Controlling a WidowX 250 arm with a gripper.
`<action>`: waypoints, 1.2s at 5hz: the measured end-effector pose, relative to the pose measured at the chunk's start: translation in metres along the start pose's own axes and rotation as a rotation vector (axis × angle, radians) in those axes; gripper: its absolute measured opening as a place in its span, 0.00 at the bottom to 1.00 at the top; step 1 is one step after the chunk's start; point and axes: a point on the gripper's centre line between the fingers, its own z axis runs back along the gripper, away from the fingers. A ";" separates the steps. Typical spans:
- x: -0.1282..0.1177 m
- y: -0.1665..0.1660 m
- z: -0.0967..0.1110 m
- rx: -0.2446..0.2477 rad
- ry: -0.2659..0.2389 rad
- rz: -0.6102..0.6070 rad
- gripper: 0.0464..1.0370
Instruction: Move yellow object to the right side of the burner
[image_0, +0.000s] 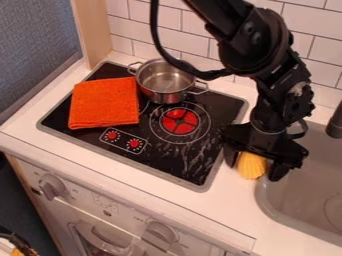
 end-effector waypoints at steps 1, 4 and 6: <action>0.001 0.000 0.011 -0.017 -0.021 -0.006 0.96; 0.011 0.005 0.064 -0.022 -0.062 -0.001 0.96; 0.018 0.007 0.084 -0.022 -0.091 0.002 0.96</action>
